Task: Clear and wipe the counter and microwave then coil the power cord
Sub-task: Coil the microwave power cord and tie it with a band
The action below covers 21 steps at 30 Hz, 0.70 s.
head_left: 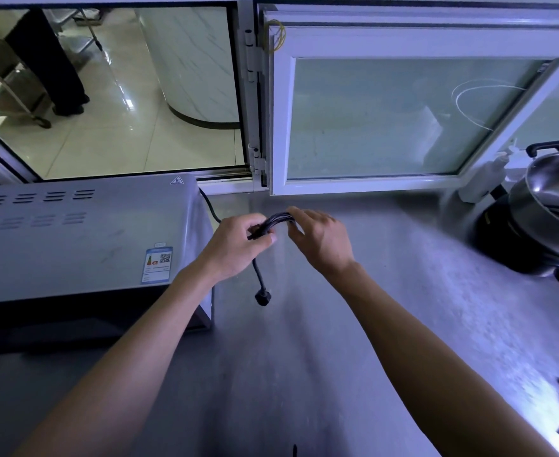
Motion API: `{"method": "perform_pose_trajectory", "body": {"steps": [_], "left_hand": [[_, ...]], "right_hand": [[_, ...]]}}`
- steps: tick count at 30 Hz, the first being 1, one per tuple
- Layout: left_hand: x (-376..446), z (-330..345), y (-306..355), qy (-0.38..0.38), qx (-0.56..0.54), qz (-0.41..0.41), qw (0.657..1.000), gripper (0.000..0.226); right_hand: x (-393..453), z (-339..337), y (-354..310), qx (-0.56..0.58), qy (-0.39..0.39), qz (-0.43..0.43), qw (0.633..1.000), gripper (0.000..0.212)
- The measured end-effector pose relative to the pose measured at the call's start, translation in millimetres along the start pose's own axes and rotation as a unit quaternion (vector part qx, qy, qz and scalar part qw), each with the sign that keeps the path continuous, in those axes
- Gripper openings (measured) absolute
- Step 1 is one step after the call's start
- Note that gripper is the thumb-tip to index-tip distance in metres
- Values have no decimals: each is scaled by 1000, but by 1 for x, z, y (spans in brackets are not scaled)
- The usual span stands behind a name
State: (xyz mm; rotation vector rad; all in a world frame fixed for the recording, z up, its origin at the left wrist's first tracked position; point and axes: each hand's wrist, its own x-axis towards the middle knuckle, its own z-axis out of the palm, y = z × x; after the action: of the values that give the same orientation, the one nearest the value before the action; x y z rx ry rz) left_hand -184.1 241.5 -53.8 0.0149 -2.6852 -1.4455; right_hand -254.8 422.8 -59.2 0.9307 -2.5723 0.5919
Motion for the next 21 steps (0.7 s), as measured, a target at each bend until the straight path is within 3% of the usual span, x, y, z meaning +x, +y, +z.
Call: {"method": "perform_pose_trajectory", "body": {"steps": [6,12,17,21], "left_hand": [[-3,-1,-2,87,-9,36,996,9],[1,6,-10,97,36,28,994,35],[11,7,-23,110,88,33,990,23],[16,8,-34,131,156,58,977,26]], "right_hand": [[2,-12,2,64,0,13,998,8],[6,-15,7,184,23,74,980,5],[15,-16,9,258,26,142,955,17],[22,-16,3,344,33,219,912,10]]}}
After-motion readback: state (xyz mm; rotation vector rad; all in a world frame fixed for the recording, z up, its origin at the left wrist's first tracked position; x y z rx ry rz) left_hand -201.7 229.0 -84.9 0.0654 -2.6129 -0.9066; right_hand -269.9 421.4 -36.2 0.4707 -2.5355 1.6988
